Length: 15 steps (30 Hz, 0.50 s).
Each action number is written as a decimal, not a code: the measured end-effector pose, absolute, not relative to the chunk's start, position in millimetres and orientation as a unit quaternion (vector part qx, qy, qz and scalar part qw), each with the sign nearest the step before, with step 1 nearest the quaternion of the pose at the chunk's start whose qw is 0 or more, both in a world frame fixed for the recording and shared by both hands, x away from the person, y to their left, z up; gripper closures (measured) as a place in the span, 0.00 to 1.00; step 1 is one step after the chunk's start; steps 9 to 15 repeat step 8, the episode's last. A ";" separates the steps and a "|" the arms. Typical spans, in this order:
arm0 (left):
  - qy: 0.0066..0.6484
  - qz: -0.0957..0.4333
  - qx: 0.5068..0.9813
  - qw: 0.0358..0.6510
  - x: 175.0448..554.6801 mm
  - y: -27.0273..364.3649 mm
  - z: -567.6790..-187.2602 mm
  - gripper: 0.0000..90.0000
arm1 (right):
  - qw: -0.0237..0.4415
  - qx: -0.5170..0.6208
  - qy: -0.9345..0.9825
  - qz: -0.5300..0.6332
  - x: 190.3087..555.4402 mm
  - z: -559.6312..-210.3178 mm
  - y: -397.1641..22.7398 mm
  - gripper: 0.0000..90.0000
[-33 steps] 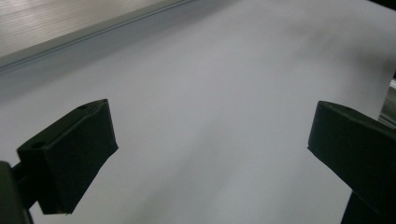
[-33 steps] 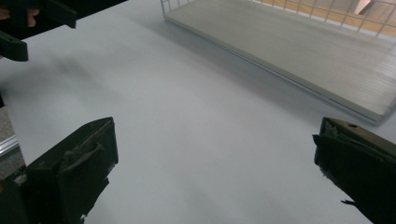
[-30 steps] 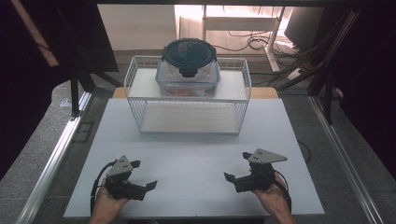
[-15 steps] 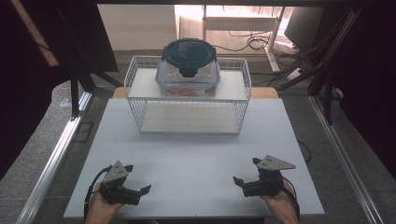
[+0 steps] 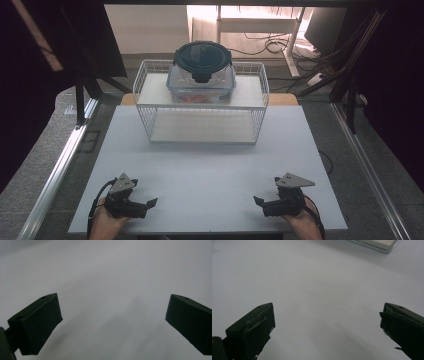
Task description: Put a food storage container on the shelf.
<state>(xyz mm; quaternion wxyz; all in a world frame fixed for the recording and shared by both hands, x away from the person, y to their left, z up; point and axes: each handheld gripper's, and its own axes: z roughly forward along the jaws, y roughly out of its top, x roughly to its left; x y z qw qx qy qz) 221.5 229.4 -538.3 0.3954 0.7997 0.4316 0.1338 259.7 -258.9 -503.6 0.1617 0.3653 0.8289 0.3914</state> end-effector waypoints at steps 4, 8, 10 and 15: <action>0.431 0.135 0.803 0.389 221.7 228.6 -539.5 0.00 | 0.158 0.366 0.834 0.380 260.1 -507.4 -258.8 0.00; 0.432 0.134 0.803 0.389 222.4 228.4 -539.7 0.00 | 0.158 0.367 0.835 0.377 260.4 -508.4 -258.4 0.00; 0.432 0.134 0.803 0.389 222.4 228.4 -539.7 0.00 | 0.158 0.367 0.835 0.377 260.4 -508.4 -258.4 0.00; 0.432 0.134 0.803 0.389 222.4 228.4 -539.7 0.00 | 0.158 0.367 0.835 0.377 260.4 -508.4 -258.4 0.00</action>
